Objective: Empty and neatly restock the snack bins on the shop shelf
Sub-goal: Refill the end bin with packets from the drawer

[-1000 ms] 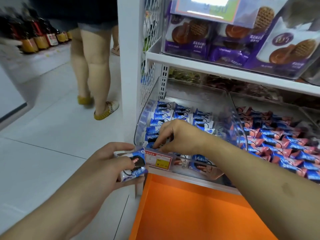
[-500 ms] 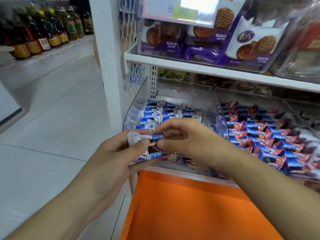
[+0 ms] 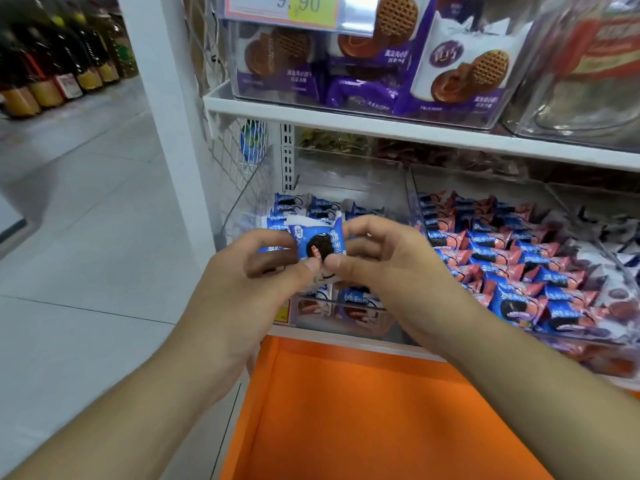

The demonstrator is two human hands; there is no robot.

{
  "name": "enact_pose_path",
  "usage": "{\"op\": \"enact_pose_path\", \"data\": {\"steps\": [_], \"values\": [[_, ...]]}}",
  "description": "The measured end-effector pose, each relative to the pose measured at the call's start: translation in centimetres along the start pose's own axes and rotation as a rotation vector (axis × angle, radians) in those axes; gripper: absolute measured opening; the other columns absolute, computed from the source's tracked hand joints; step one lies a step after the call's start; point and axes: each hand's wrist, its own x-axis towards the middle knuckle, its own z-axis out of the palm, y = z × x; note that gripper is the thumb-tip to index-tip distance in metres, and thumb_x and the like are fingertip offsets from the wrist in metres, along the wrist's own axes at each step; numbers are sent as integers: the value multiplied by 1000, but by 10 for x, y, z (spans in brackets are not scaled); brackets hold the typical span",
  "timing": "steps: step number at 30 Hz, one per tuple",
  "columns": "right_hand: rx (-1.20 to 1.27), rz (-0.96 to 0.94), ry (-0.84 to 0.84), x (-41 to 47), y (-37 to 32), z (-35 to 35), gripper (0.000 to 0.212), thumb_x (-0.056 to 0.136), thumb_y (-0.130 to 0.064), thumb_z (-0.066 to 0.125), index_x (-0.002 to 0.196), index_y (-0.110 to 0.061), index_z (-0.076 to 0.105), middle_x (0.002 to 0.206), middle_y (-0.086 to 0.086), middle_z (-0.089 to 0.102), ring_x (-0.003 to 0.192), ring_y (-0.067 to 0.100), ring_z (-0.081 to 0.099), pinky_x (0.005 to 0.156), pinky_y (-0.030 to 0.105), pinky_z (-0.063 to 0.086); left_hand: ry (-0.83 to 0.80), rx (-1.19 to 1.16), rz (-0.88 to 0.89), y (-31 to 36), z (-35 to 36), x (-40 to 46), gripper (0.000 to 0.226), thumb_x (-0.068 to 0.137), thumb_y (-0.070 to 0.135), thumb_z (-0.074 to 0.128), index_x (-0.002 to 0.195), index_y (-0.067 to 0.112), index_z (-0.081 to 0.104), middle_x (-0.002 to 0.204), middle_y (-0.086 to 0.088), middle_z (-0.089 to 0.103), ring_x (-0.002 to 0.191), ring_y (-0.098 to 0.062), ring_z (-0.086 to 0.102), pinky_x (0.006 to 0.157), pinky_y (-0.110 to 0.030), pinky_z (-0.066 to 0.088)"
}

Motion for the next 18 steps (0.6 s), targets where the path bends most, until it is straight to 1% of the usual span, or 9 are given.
{"op": "enact_pose_path", "data": {"steps": [2, 3, 5, 6, 8, 10, 12, 15, 18], "values": [[-119, -36, 47, 7, -6, -7, 23, 89, -6, 80, 108, -17, 73, 92, 5, 80, 82, 20, 77, 74, 36, 62, 22, 227, 117, -3, -5, 4, 21, 90, 31, 77, 109, 40, 72, 105, 22, 76, 98, 5, 69, 90, -25, 54], [-238, -47, 59, 13, -9, -10, 24, 89, -11, 81, 110, -22, 74, 91, 1, 79, 81, 16, 76, 71, 34, 61, 19, 368, 179, -6, -10, 6, 22, 93, 36, 73, 113, 44, 70, 110, 26, 72, 101, 12, 64, 91, -15, 49], [-590, -40, 25, 25, -11, -14, 27, 89, -26, 84, 113, -34, 74, 91, -8, 74, 81, 11, 72, 71, 30, 59, -31, 660, 276, -13, -21, 10, 28, 98, 41, 63, 125, 47, 65, 124, 32, 62, 101, 18, 51, 87, 2, 35], [-768, -21, -23, 31, -11, -14, 29, 88, -32, 84, 114, -38, 73, 92, -11, 70, 84, 10, 68, 74, 28, 57, -70, 768, 298, -18, -26, 12, 31, 100, 42, 58, 130, 46, 62, 129, 30, 58, 102, 18, 46, 86, 5, 30], [-991, 6, -146, 41, -10, -9, 32, 86, -32, 86, 112, -38, 69, 94, -12, 65, 87, 10, 64, 76, 29, 54, -142, 900, 316, -27, -33, 15, 36, 102, 41, 54, 138, 43, 59, 138, 26, 56, 112, 15, 41, 89, 1, 28], [-1071, 20, -242, 49, -5, -3, 32, 84, -25, 87, 103, -36, 64, 93, -11, 66, 87, 11, 63, 77, 36, 57, -195, 964, 346, -33, -38, 17, 40, 102, 42, 51, 142, 42, 56, 140, 26, 56, 119, 10, 43, 95, -5, 29], [-1159, 4, -297, 55, -1, -1, 28, 82, -25, 88, 93, -35, 64, 93, -12, 67, 88, 8, 61, 79, 38, 58, -231, 977, 356, -37, -41, 17, 43, 100, 45, 48, 143, 44, 55, 137, 29, 55, 117, 12, 41, 93, -2, 29], [-1191, -14, -343, 61, 6, -1, 22, 82, -25, 87, 90, -34, 69, 93, -15, 68, 87, 1, 60, 76, 31, 56, -249, 970, 355, -41, -46, 18, 44, 101, 50, 46, 144, 45, 52, 138, 30, 53, 121, 11, 42, 99, -10, 34], [-1150, -71, -353, 64, 15, 4, 20, 83, -18, 84, 91, -33, 72, 89, -16, 69, 81, -5, 61, 67, 18, 47, -257, 964, 359, -41, -49, 17, 51, 96, 57, 38, 144, 46, 52, 139, 30, 52, 125, 9, 42, 101, -13, 35]]}}
